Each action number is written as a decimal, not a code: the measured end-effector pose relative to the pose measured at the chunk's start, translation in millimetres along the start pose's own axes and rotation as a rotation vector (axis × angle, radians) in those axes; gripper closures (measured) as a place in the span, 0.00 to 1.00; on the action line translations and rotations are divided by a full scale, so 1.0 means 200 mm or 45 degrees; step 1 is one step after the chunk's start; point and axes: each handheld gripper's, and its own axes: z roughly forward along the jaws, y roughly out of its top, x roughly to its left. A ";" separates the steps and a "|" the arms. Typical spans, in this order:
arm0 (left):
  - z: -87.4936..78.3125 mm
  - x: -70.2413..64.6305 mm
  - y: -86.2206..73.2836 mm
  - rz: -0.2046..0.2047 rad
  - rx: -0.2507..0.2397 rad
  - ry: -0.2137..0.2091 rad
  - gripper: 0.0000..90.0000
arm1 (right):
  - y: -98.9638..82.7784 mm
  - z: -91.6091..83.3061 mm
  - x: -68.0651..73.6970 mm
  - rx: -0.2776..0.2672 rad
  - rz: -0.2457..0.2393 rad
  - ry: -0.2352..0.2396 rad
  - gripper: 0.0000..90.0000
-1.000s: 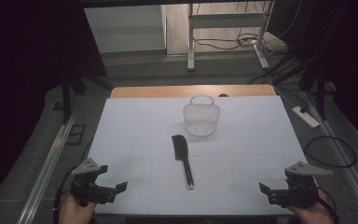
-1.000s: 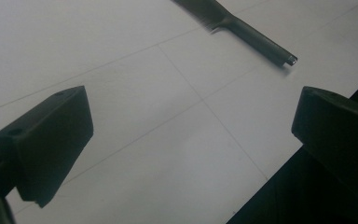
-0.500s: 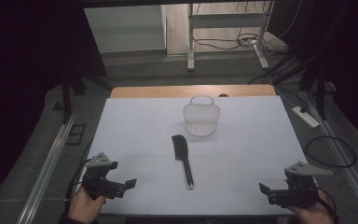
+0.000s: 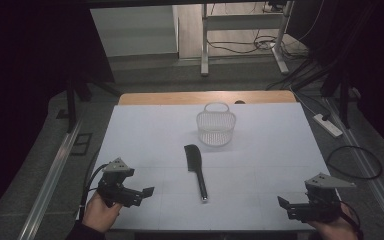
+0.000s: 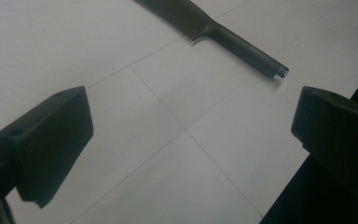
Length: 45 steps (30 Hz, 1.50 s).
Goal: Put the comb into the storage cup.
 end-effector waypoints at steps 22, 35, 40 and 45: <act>0.13 -0.03 0.14 0.042 0.041 -0.049 0.00 | 0.00 0.00 0.00 0.003 0.001 -0.001 0.00; 0.22 -0.06 0.22 0.067 0.071 -0.078 0.00 | 0.00 0.00 0.00 0.004 0.000 0.002 0.00; 0.26 -0.08 0.26 0.088 0.094 -0.080 0.00 | 0.00 0.00 0.00 0.006 0.000 0.004 0.00; 0.30 -0.09 0.29 0.098 0.106 -0.077 0.00 | 0.00 0.00 0.00 0.008 -0.003 0.008 0.00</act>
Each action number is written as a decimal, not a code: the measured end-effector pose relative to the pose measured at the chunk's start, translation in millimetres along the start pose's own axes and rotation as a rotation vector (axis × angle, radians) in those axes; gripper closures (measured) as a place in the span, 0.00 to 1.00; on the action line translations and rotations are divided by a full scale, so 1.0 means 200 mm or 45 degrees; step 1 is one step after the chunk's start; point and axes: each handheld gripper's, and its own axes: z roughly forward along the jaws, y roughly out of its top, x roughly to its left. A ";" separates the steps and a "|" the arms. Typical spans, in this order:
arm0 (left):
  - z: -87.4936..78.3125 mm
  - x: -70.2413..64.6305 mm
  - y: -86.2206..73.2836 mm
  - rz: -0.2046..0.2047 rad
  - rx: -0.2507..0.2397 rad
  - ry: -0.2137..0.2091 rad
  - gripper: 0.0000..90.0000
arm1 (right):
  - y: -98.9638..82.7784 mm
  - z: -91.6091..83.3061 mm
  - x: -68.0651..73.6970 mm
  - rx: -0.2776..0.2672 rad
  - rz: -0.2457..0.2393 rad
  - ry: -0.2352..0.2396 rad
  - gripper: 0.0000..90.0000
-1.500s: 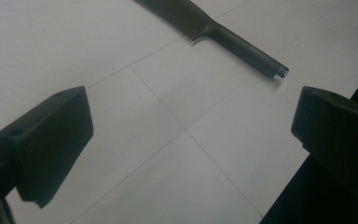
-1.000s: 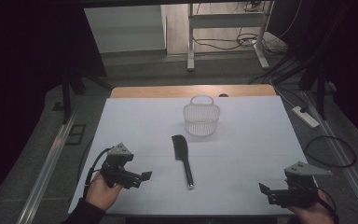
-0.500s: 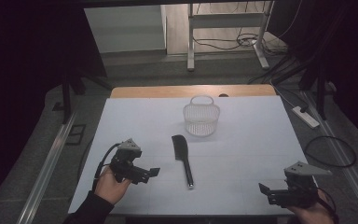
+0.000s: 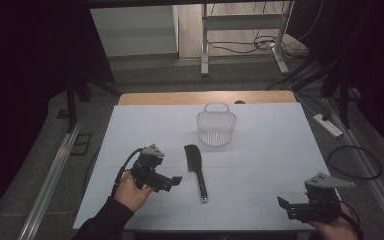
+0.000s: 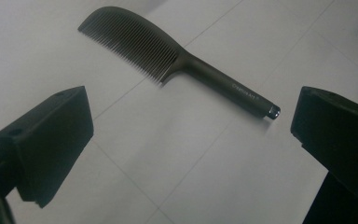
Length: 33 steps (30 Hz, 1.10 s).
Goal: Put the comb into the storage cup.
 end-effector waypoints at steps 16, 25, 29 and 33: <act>0.12 -0.03 0.11 0.066 0.031 -0.062 0.00 | 0.00 0.00 0.00 0.006 -0.002 0.003 0.00; 0.19 -0.06 0.16 0.098 0.047 -0.067 0.00 | 0.00 0.00 0.00 0.008 0.001 -0.002 0.00; 0.22 -0.07 0.18 0.109 0.058 -0.072 0.00 | 0.00 0.00 0.00 0.008 -0.001 -0.003 0.00; 0.26 -0.09 0.21 0.122 0.071 -0.072 0.00 | 0.00 0.00 0.00 0.009 -0.003 -0.001 0.00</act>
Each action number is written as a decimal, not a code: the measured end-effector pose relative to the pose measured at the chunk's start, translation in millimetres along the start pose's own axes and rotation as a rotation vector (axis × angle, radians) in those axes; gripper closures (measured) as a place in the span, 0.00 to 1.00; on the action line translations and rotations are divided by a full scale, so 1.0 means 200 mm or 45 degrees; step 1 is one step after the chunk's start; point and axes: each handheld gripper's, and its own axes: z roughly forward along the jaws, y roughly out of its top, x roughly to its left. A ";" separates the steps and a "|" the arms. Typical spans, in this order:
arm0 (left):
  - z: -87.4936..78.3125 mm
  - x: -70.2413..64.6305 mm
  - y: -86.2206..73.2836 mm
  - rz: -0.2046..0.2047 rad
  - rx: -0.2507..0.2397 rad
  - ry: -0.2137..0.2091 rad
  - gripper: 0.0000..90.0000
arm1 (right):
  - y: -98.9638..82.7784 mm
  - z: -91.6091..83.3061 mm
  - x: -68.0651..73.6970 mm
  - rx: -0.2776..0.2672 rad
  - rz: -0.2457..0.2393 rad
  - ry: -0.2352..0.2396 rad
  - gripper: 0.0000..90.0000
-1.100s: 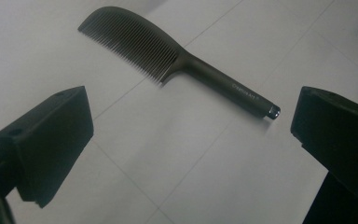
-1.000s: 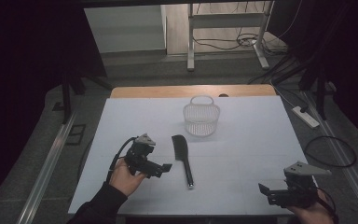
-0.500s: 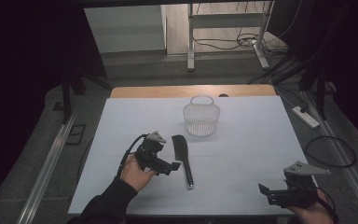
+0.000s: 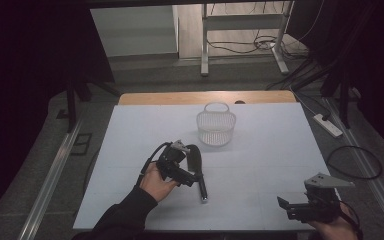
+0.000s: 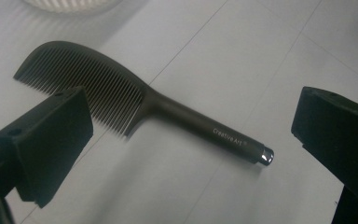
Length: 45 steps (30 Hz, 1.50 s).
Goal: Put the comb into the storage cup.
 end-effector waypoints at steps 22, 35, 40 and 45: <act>0.19 -0.12 0.12 0.085 0.070 0.008 0.07 | 0.00 0.00 0.00 -0.003 -0.006 0.002 0.00; 0.18 -0.11 0.10 0.046 0.098 -0.010 0.98 | 0.00 0.00 0.00 0.004 -0.010 0.004 0.00; 0.22 -0.12 0.08 0.051 0.128 -0.018 0.99 | 0.00 0.00 0.00 0.009 -0.011 0.001 0.00; 0.26 -0.13 0.05 0.059 0.154 -0.009 0.99 | 0.00 0.00 0.00 0.011 -0.009 0.001 0.00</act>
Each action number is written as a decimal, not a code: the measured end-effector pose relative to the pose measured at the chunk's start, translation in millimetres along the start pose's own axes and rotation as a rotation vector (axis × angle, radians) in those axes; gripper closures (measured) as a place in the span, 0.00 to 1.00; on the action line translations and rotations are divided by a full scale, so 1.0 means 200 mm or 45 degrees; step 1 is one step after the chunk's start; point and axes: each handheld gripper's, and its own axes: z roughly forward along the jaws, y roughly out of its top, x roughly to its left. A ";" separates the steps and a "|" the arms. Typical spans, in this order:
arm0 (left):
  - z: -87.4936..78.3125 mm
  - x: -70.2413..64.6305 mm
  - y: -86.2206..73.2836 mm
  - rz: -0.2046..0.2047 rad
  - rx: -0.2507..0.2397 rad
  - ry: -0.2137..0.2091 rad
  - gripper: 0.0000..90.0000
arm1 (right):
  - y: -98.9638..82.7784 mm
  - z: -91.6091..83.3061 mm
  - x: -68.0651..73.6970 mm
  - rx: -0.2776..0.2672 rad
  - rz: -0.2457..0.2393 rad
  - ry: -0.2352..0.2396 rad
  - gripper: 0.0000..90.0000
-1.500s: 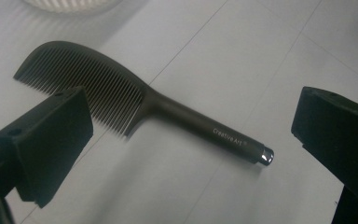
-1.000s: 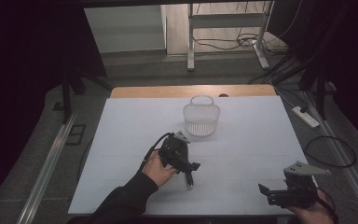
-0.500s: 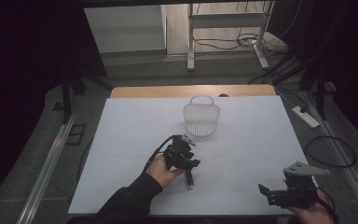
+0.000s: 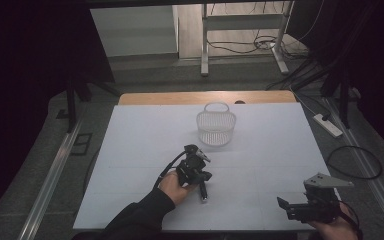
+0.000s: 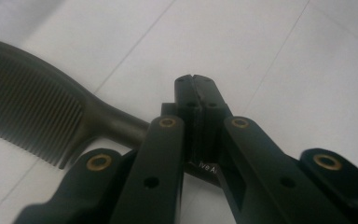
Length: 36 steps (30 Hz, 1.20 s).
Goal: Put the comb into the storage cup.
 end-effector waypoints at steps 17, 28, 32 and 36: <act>0.08 -0.06 -0.04 0.018 0.077 -0.016 0.99 | 0.00 0.00 0.00 0.006 -0.008 0.003 0.01; 0.06 -0.06 -0.09 -0.017 0.124 -0.020 0.99 | 0.00 0.00 0.00 0.004 -0.013 0.008 0.01; 0.05 -0.05 -0.11 -0.036 0.138 -0.018 0.99 | 0.00 0.00 0.00 0.003 -0.014 0.009 0.01; 0.03 -0.03 -0.13 -0.053 0.147 -0.012 0.99 | 0.00 0.00 0.00 0.006 -0.016 0.012 0.01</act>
